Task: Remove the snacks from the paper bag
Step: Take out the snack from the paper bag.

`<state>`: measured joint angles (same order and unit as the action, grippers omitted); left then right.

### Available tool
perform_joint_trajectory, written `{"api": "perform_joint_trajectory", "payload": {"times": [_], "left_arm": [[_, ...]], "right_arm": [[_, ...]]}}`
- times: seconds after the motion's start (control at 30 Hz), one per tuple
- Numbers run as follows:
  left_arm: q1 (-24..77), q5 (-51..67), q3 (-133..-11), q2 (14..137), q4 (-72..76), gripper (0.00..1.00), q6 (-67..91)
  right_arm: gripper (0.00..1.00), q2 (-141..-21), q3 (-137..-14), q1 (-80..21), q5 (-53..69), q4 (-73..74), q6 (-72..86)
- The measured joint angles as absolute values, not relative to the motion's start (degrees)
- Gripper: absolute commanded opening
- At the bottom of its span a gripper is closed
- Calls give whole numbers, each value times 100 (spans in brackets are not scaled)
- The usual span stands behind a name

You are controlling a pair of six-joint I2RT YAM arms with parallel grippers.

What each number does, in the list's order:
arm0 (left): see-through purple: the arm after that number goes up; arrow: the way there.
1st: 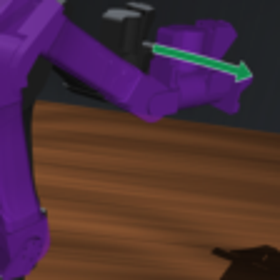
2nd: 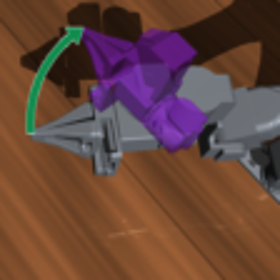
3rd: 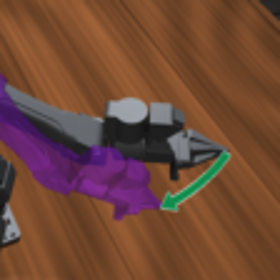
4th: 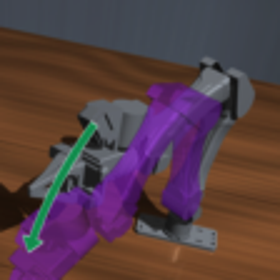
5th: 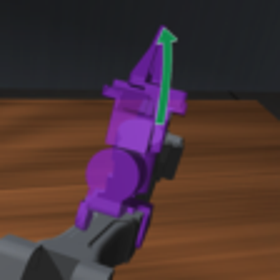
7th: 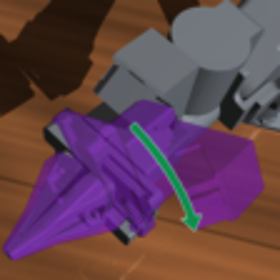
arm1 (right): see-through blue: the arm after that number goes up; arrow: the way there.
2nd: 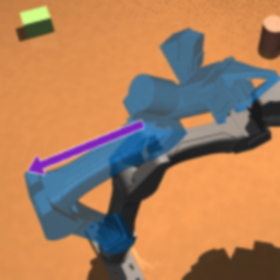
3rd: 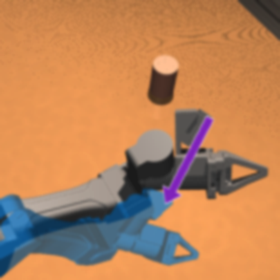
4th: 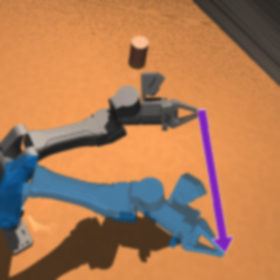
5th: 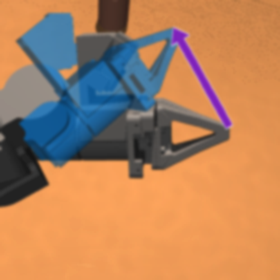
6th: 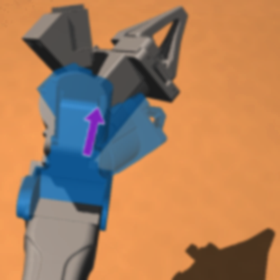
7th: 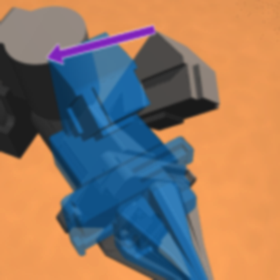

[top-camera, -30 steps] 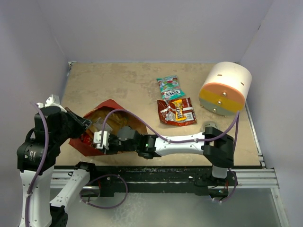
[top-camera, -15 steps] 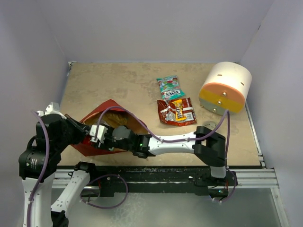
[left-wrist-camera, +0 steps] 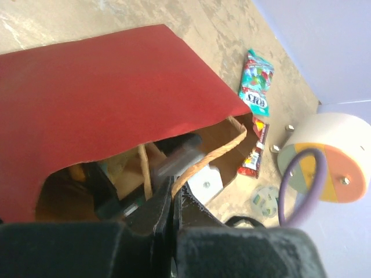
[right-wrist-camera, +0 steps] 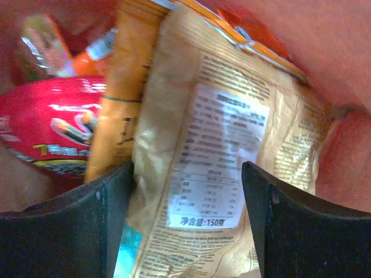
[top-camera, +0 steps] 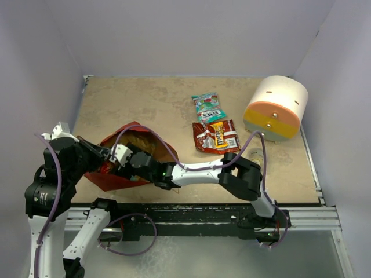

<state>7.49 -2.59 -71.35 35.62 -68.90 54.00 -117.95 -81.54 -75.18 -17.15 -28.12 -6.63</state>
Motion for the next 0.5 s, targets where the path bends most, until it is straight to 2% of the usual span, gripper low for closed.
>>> {"api": "perform_joint_trajectory", "payload": {"times": [0.07,0.17,0.27,0.43,0.5], "left_arm": [[753,-137,-7133,3566,-6851,0,5398],[757,-40,-7078,3575,-6829,0,5400],[751,-51,-7059,3583,-6761,0,5398],[751,-69,-7059,3586,-6740,0,5378],[751,-69,-7061,3592,-6735,0,5349]], "right_arm": [[76,-11878,-8217,-7404,-1726,-2709,-491],[67,-11889,-8241,-7258,-1699,-2611,-364],[49,-11889,-8272,-7159,-1684,-2565,-338],[29,-11889,-8278,-7137,-1566,-2554,-314],[19,-11889,-8278,-7129,-1535,-2556,-318]]}}
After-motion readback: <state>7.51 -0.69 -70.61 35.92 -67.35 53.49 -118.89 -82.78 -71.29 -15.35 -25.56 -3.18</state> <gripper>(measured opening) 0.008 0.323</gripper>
